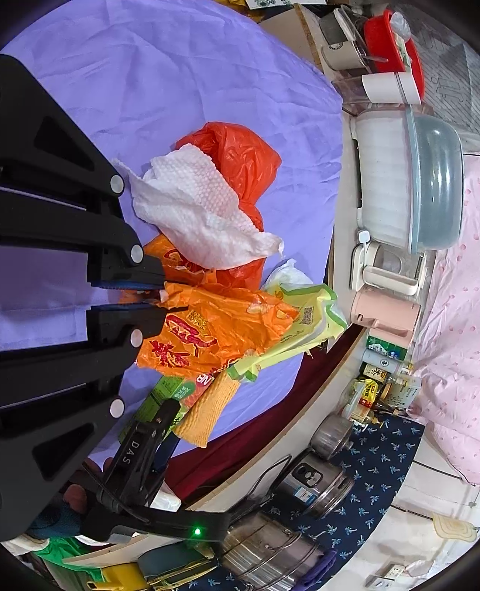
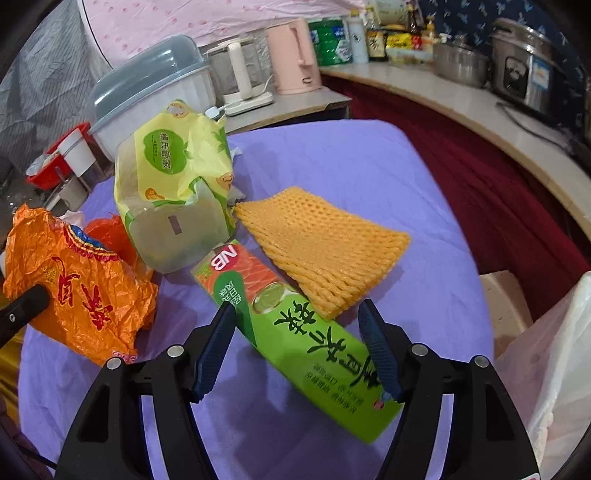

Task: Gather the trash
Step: 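Hold the orange wrapper in the left tool while the right tool grasps the green NB tea box, then carry the wrapper and tea box over the bin and open both tools, then move both open tools back over the table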

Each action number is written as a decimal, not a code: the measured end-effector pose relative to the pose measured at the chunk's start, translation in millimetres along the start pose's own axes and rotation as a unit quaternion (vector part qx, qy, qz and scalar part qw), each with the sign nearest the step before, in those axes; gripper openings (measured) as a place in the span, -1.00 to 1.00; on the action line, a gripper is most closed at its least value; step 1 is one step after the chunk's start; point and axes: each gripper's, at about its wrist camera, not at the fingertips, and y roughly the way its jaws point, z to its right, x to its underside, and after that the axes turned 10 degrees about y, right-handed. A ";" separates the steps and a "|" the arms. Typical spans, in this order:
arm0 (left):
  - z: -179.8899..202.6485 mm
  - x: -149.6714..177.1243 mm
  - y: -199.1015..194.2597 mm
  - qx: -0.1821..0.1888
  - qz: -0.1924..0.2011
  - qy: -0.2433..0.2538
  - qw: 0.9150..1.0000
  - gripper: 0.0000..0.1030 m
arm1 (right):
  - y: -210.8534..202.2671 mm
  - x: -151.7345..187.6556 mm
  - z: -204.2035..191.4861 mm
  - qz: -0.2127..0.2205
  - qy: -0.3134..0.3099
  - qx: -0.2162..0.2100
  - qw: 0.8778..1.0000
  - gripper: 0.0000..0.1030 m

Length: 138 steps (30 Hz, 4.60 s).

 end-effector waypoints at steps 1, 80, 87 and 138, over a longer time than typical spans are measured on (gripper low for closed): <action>0.9 0.1 0.0 -0.001 0.000 0.001 1.000 -0.91 | 1.2 -0.3 1.5 -0.003 0.001 -0.005 1.000 0.31; 327.3 32.4 -33.1 0.141 -0.005 0.184 0.973 -0.90 | -245.3 109.3 234.6 0.133 0.198 0.100 0.966 -0.26; 334.0 32.6 -24.6 0.140 -0.011 0.191 0.972 -0.89 | -240.6 104.9 240.2 0.132 0.205 0.103 0.964 -0.25; 231.0 7.6 -51.1 0.075 0.027 0.105 0.991 -0.25 | -245.9 83.9 138.5 0.158 0.141 0.075 0.974 0.02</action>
